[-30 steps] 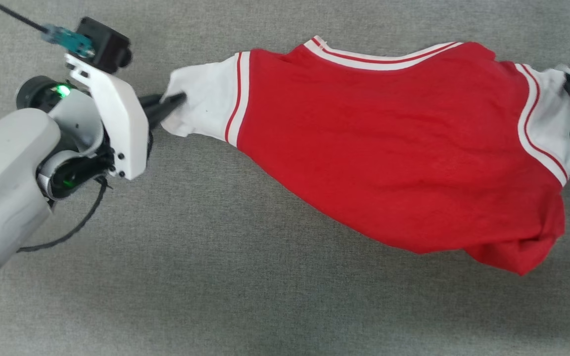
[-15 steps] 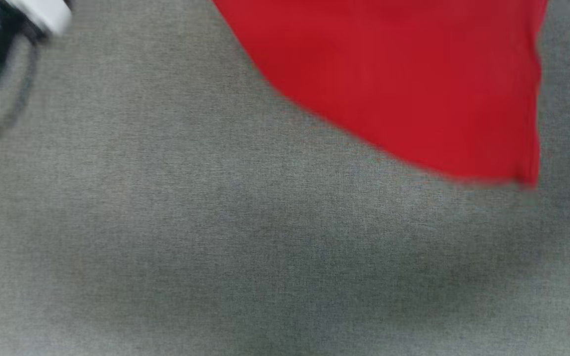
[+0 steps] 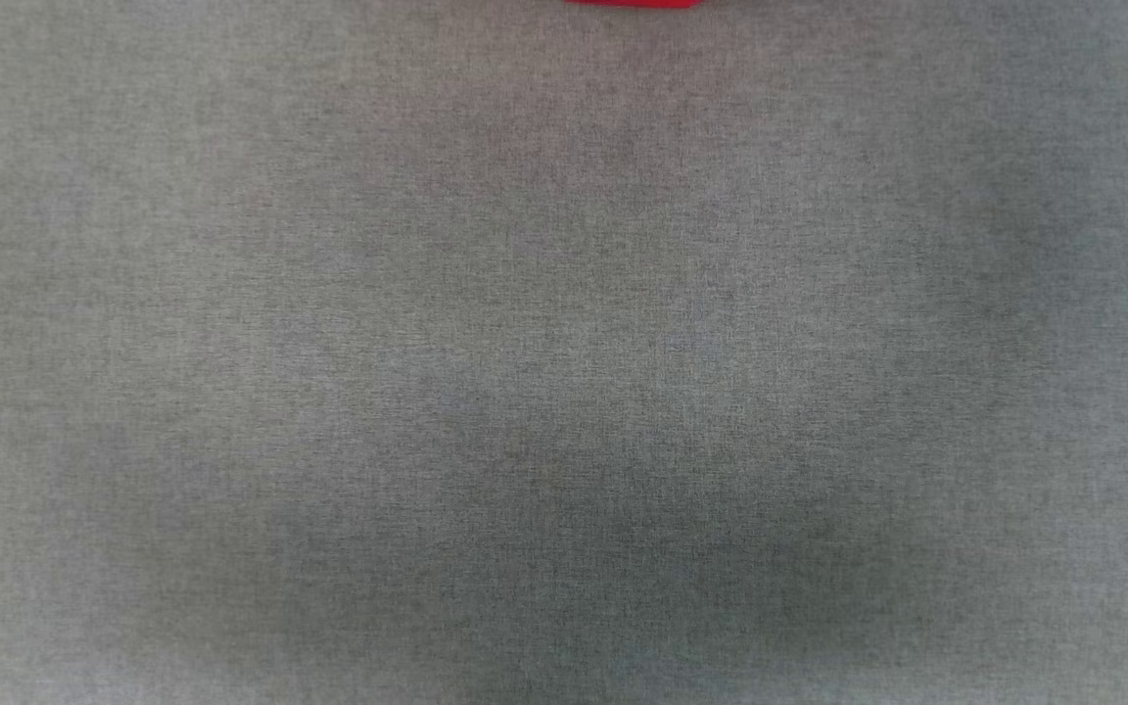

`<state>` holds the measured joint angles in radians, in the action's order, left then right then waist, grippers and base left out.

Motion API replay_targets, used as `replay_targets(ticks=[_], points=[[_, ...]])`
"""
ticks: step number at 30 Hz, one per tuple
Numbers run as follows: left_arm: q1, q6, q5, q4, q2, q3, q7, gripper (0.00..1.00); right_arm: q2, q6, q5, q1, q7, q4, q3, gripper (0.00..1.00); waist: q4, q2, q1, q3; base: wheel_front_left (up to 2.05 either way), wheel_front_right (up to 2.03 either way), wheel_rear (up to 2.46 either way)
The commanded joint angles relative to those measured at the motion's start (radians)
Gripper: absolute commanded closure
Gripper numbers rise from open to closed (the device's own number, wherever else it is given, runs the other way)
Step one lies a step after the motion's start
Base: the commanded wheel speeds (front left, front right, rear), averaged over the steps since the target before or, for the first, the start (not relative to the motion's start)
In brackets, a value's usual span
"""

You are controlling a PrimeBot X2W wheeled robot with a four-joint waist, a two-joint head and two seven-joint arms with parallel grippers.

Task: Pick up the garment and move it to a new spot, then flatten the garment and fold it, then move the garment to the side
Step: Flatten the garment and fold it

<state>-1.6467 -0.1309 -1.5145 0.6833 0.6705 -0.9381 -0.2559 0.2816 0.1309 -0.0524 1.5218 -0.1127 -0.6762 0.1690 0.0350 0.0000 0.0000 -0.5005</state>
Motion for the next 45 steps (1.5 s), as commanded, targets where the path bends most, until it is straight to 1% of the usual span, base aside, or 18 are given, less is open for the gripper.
replay_targets(ticks=[1,4,5,8,11,13,17,18,21,25,28,32,34,40,43,44,45], points=[[0.064,0.001,-0.022,-0.031,0.015,-0.005,-0.006,1.0,0.007,0.0,-0.006,-0.045,0.014,-0.025,-0.015,1.0,0.003,0.0,0.0,0.011,0.0,0.0,0.0],[0.165,0.001,-0.036,-0.12,0.046,-0.01,-0.008,1.0,0.036,0.0,-0.041,-0.115,0.028,-0.028,-0.056,1.0,0.009,0.0,0.0,0.027,0.0,0.0,0.0],[0.165,0.001,-0.036,-0.12,0.046,-0.01,-0.008,1.0,0.036,0.0,-0.041,-0.115,0.028,-0.028,-0.056,1.0,0.009,0.0,0.0,0.027,0.0,0.0,0.0],[0.311,0.001,-0.066,-0.237,0.083,0.0,-0.009,1.0,0.064,0.0,-0.109,-0.243,0.024,0.018,-0.111,1.0,0.015,0.0,0.0,0.05,0.0,0.0,0.0],[0.481,0.001,-0.08,-0.355,0.129,0.041,-0.01,1.0,0.109,0.0,-0.196,-0.417,0.002,0.118,-0.165,1.0,0.014,0.0,0.0,0.079,0.0,0.0,0.0],[0.616,0.001,-0.081,-0.425,0.143,0.074,-0.01,1.0,0.14,0.0,-0.249,-0.559,-0.021,0.2,-0.181,1.0,0.015,0.0,0.0,0.102,0.0,0.0,0.0],[0.873,0.0,-0.06,-0.52,0.17,0.136,-0.01,1.0,0.175,0.0,-0.328,-0.841,-0.079,0.376,-0.153,1.0,0.015,0.0,0.0,0.142,0.0,0.0,0.0],[0.932,0.0,-0.061,-0.534,0.168,0.153,-0.01,1.0,0.181,0.0,-0.339,-0.91,-0.094,0.417,-0.135,1.0,0.016,0.0,0.0,0.15,0.0,0.0,0.0],[1.09,0.0,-0.056,-0.578,0.16,0.183,-0.01,1.0,0.174,0.0,-0.37,-1.098,-0.139,0.535,-0.093,1.0,0.019,0.0,0.0,0.169,0.0,0.0,0.0],[1.244,0.0,-0.025,-0.616,0.157,0.194,-0.01,1.0,0.146,0.0,-0.409,-1.314,-0.193,0.675,-0.045,1.0,0.031,0.0,0.0,0.184,0.0,0.0,0.0],[1.313,0.0,-0.006,-0.627,0.162,0.182,-0.01,1.0,0.123,0.0,-0.439,-1.452,-0.228,0.757,-0.015,1.0,0.04,0.0,0.0,0.189,0.0,0.0,0.0],[1.389,0.0,-0.003,-0.628,0.17,0.178,-0.01,1.0,0.09,0.0,-0.478,-1.602,-0.27,0.821,0.008,1.0,0.044,0.0,0.0,0.19,0.0,0.0,0.0],[1.423,0.0,-0.003,-0.638,0.184,0.185,-0.01,1.0,0.076,0.0,-0.496,-1.66,-0.292,0.838,0.019,1.0,0.044,0.0,0.0,0.189,0.0,0.0,0.0],[1.539,0.0,0.001,-0.685,0.215,0.259,-0.011,1.0,0.046,0.0,-0.523,-1.78,-0.328,0.9,0.062,1.0,0.037,0.0,0.0,0.186,0.0,0.0,0.0],[1.57,0.0,0.019,-0.687,0.216,0.282,-0.011,1.0,0.034,0.0,-0.528,-1.796,-0.329,0.914,0.077,1.0,0.035,0.0,0.0,0.185,0.0,0.0,0.0],[1.58,0.0,0.044,-0.681,0.197,0.279,-0.011,1.0,0.022,0.0,-0.523,-1.788,-0.329,0.908,0.076,1.0,0.034,0.0,0.0,0.184,0.0,0.0,0.0],[1.58,0.0,0.044,-0.681,0.197,0.279,-0.011,1.0,0.022,0.0,-0.523,-1.788,-0.329,0.908,0.076,1.0,0.034,0.0,0.0,0.184,0.0,0.0,0.0]])
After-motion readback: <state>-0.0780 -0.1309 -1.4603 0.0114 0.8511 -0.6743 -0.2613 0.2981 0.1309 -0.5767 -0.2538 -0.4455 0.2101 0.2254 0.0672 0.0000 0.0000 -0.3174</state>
